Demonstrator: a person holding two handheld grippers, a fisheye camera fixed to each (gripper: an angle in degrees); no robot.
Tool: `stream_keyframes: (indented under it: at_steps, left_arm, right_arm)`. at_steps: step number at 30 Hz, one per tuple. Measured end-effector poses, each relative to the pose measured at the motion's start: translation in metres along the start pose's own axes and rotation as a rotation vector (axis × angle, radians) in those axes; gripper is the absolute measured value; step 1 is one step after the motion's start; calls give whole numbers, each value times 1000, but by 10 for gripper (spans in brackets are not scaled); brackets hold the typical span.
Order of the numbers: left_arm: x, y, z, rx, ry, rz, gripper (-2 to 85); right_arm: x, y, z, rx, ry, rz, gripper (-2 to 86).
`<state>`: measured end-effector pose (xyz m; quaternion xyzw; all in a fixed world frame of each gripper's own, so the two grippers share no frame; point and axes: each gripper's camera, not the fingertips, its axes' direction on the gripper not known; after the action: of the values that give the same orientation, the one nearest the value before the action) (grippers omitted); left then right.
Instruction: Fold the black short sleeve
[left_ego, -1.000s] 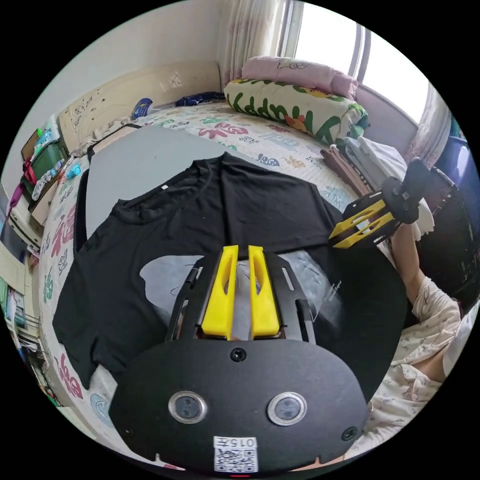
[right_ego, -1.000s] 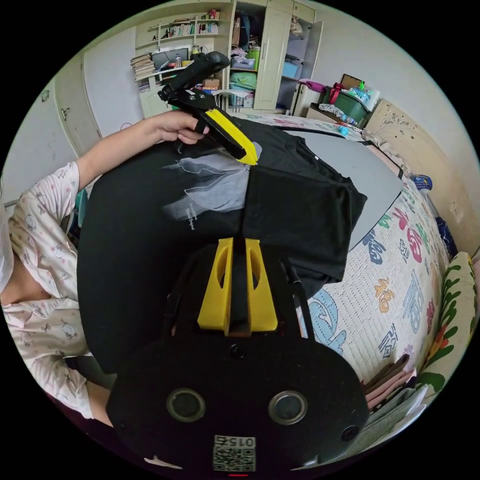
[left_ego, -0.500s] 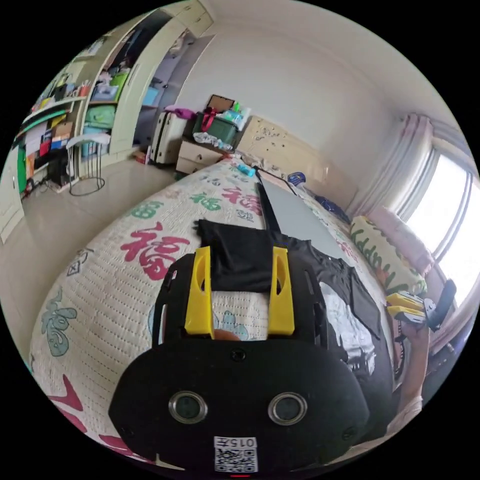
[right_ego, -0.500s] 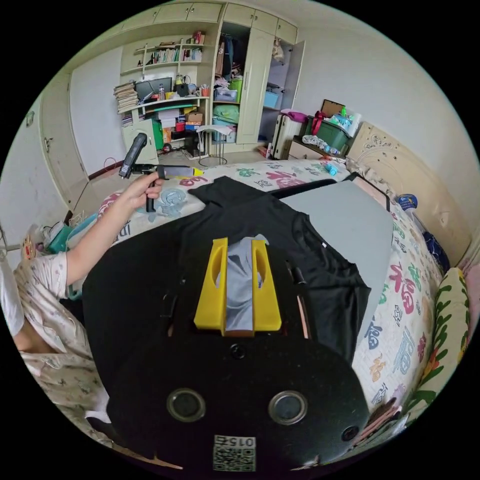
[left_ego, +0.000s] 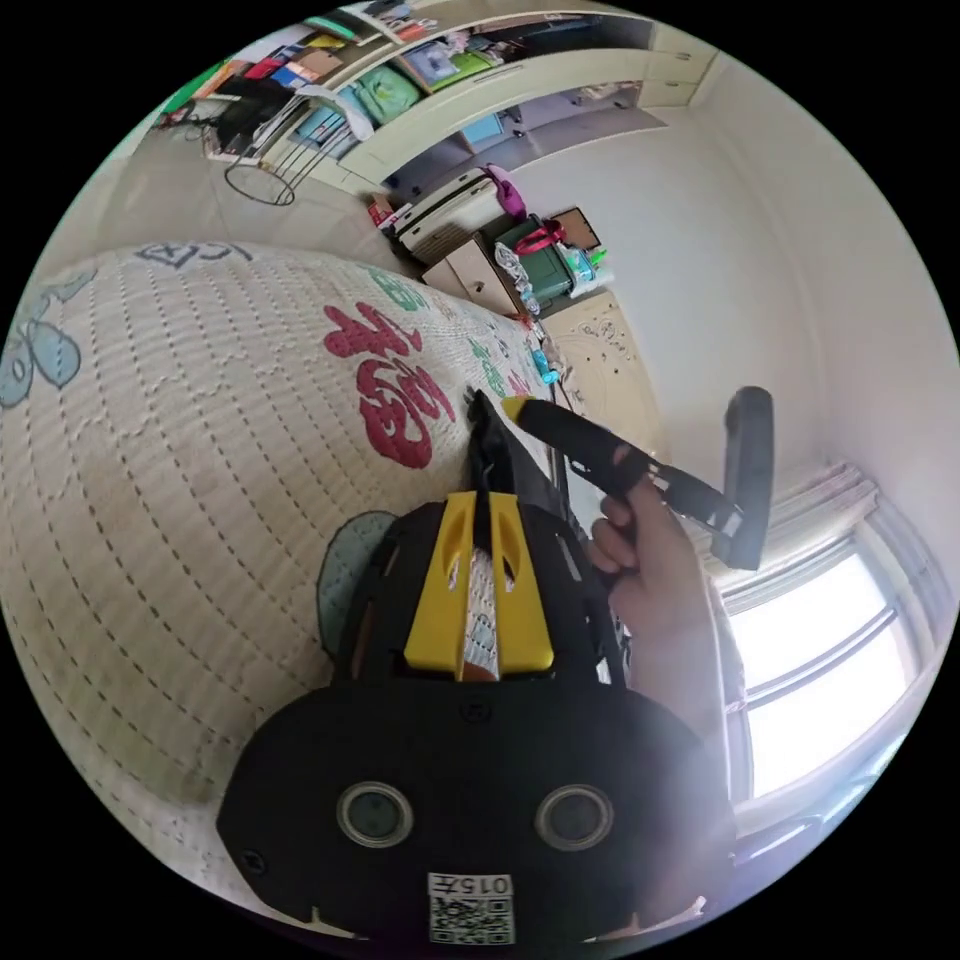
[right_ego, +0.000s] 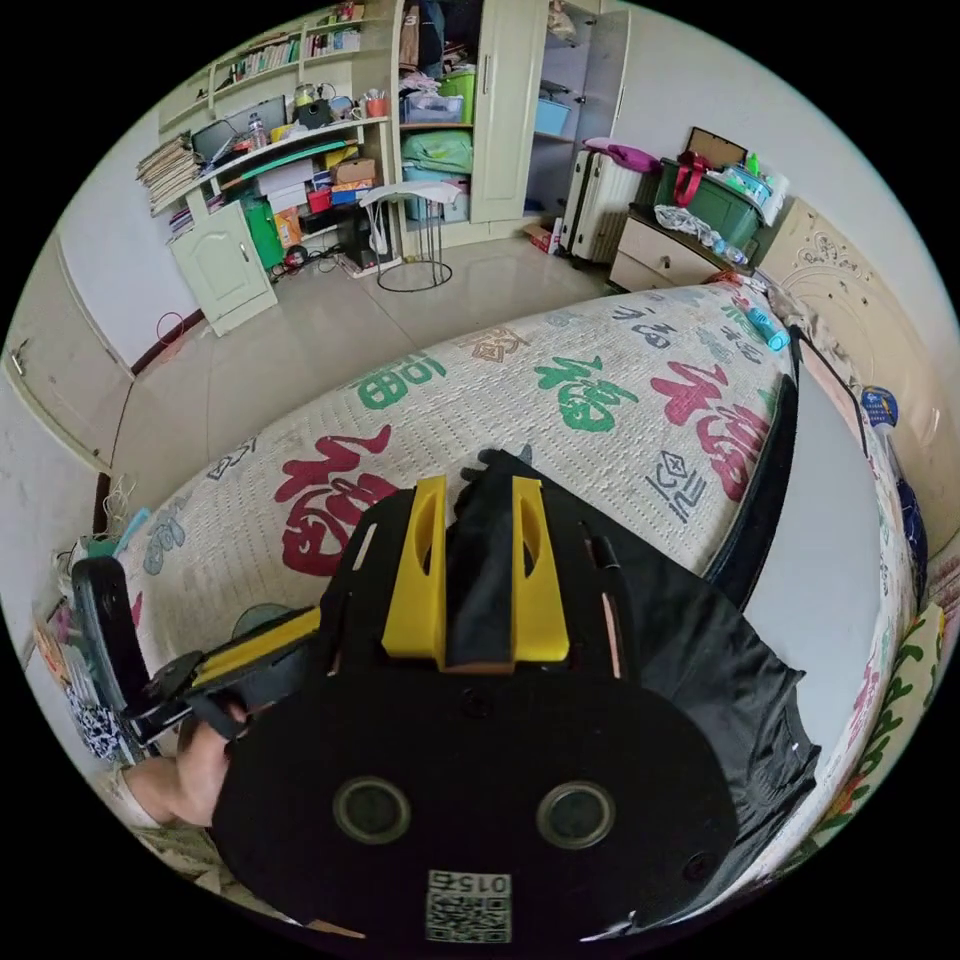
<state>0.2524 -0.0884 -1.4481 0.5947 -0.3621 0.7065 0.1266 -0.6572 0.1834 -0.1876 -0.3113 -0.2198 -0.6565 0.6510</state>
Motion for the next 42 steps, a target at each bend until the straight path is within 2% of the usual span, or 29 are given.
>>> stream_keyframes:
  at_steps: [5, 9, 15, 19, 25, 28, 31, 35, 38, 39, 40, 42]
  left_arm:
    - [18, 15, 16, 1, 11, 42, -7]
    - [51, 7, 16, 44, 5, 91, -9]
    - [225, -6, 16, 87, 45, 573, -8]
    - [345, 2, 59, -94, 189, 889, -5]
    - [494, 46, 139, -393, 268, 1260, -2]
    - [558, 83, 172, -504, 204, 1444, 2]
    - [600, 105, 179, -527, 130, 1584, 15]
    - [628, 56, 152, -488, 155, 1579, 70]
    - [624, -34, 123, -325, 73, 1438, 81]
    - [617, -66, 121, -279, -14, 1387, 83]
    - [609, -91, 126, -270, -92, 1355, 85]
    - [598, -124, 142, -326, -131, 1318, 90]
  right_arm:
    - [18, -22, 33, -30, 15, 133, 52]
    - [33, -10, 9, 66, -15, 134, 10]
    - [103, 73, -85, 277, -30, 221, 1]
    - [145, 171, -135, 327, 14, 239, 0]
    - [173, 298, -143, 288, 64, 275, -1]
    - [177, 335, -130, 228, 102, 261, 2]
    - [175, 355, -119, 174, 178, 216, 16]
    - [175, 369, -122, 194, 332, 221, 66]
    - [160, 375, -146, 310, 196, 136, 82]
    - [146, 373, -150, 318, 119, 52, 83]
    - [128, 368, -150, 296, 59, -39, 85]
    - [98, 362, -146, 262, -10, -173, 89]
